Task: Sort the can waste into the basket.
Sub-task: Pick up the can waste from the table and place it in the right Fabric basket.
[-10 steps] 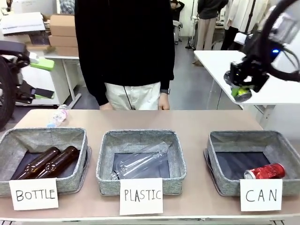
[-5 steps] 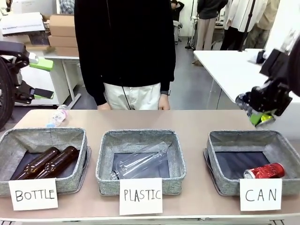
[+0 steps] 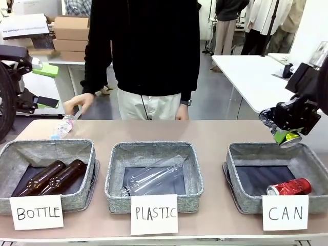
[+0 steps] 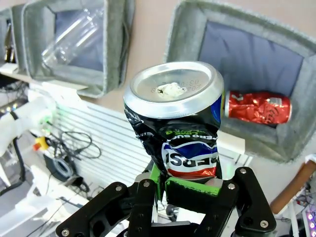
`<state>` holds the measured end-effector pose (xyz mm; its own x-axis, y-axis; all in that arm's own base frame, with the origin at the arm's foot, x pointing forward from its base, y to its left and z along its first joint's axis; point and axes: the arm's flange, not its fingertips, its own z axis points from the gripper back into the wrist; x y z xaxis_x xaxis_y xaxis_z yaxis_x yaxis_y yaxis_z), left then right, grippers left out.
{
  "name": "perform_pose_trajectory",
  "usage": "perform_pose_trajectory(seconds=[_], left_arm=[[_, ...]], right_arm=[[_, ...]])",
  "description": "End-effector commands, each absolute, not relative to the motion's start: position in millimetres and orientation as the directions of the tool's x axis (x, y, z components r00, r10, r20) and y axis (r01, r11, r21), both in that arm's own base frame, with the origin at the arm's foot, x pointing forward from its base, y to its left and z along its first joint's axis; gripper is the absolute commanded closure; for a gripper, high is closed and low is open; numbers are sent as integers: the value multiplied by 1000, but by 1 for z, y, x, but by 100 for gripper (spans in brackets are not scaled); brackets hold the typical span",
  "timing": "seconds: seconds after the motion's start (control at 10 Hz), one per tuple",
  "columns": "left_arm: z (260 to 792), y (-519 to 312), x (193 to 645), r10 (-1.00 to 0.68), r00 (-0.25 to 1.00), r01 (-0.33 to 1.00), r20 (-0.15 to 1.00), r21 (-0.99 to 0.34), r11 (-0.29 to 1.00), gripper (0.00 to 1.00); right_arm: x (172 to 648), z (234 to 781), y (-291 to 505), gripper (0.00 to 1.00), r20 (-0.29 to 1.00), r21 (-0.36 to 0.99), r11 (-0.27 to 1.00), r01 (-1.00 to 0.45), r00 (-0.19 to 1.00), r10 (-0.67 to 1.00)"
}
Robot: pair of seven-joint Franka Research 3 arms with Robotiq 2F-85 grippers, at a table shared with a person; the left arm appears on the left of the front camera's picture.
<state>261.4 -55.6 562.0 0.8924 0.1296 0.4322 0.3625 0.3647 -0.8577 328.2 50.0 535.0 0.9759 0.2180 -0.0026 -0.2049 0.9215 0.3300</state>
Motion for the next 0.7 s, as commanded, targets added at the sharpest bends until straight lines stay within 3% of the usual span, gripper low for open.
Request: perform_pose_trajectory(seconds=[0.0,0.1,0.2,0.3,0.4,0.5,0.6], left_arm=[[564,-56,261,133,892,365,432,-863,350,0],[564,-56,261,133,892,365,432,-863,350,0],[564,-56,261,133,892,365,432,-863,350,0],[564,-56,261,133,892,365,432,-863,350,0],[564,-56,261,133,892,365,432,-863,350,0],[564,-56,261,133,892,365,432,-863,350,0],[564,-56,261,133,892,365,432,-863,350,0]], right_arm=[[335,536,48,100,16,361,909,-208,976,217],[336,536,48,43,10,352,915,-198,978,208],[338,535,47,43,-1,353,917,-188,980,201],[339,534,48,0,-7,348,918,-187,979,202],[340,535,48,38,-7,346,920,-186,980,200],[341,535,47,0,-8,345,921,-181,981,195],[341,534,47,0,-7,344,921,-181,981,195]])
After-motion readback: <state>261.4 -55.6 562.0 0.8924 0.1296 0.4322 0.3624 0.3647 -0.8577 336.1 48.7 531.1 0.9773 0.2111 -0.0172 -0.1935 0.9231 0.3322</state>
